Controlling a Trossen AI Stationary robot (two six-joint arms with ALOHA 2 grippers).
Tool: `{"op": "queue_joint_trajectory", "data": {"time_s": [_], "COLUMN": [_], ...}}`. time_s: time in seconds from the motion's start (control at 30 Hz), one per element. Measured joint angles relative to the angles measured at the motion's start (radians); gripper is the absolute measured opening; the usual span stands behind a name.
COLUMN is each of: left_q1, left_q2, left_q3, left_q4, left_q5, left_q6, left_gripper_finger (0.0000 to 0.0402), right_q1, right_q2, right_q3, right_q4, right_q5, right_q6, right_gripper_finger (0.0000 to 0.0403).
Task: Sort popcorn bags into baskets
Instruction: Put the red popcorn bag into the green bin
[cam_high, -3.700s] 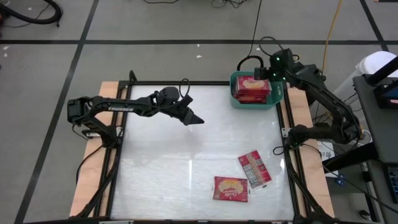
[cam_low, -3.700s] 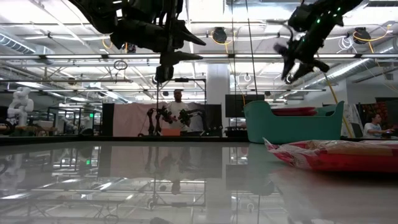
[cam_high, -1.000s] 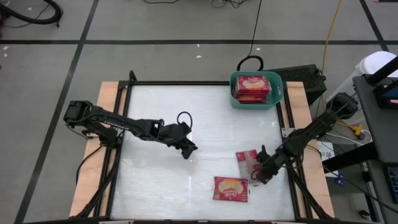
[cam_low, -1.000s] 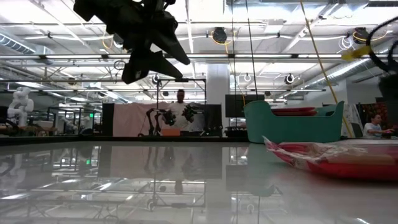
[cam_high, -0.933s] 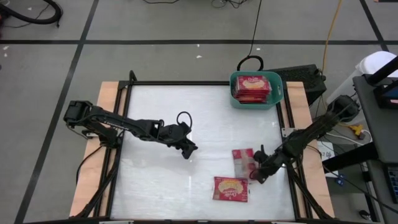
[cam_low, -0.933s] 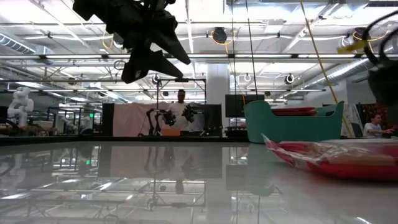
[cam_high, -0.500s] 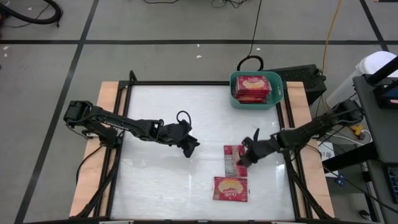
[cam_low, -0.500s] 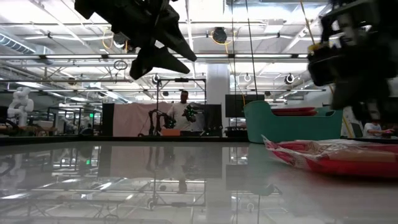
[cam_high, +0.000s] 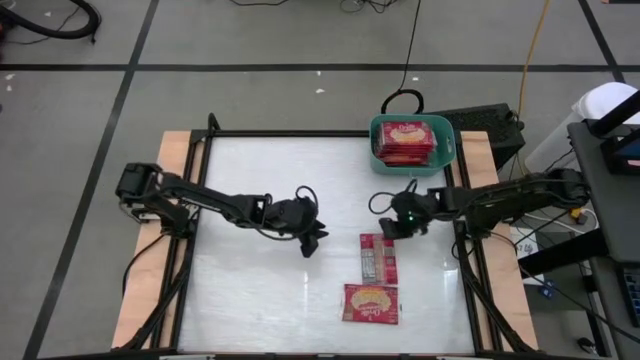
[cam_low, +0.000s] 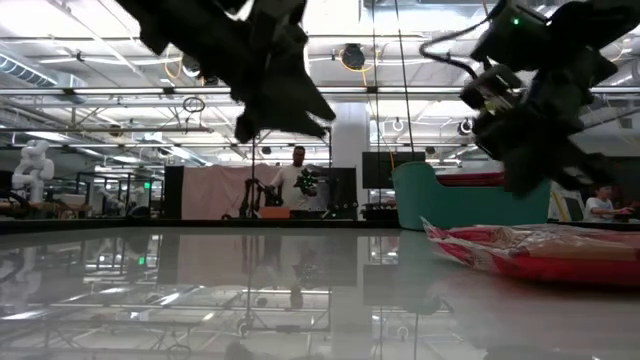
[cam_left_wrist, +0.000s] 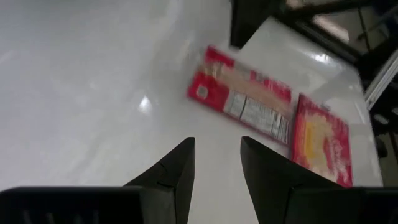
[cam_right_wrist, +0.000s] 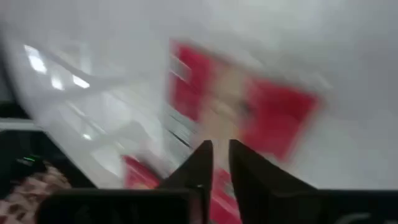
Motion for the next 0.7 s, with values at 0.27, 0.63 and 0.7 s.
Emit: {"op": "queue_joint_trajectory", "data": {"time_s": [0.27, 0.63, 0.7], "left_q1": [0.0, 0.0, 0.0], "left_q2": [0.105, 0.129, 0.149], "left_q3": [-0.001, 0.0, -0.001], "left_q4": [0.139, 0.15, 0.137], "left_q5": [0.025, 0.034, 0.047], "left_q6": [-0.036, 0.037, 0.036], "left_gripper_finger": [0.0131, 0.0131, 0.0131], "right_q1": [0.016, 0.016, 0.016], "right_q2": [0.003, 0.126, 0.163], "right_q3": [-0.037, -0.157, -0.159], "right_q4": [-0.048, 0.349, 0.421], "right_q5": [-0.08, -0.006, -0.003], "right_q6": [0.029, 0.133, 0.142], "right_gripper_finger": [0.0153, 0.025, 0.0245]}}
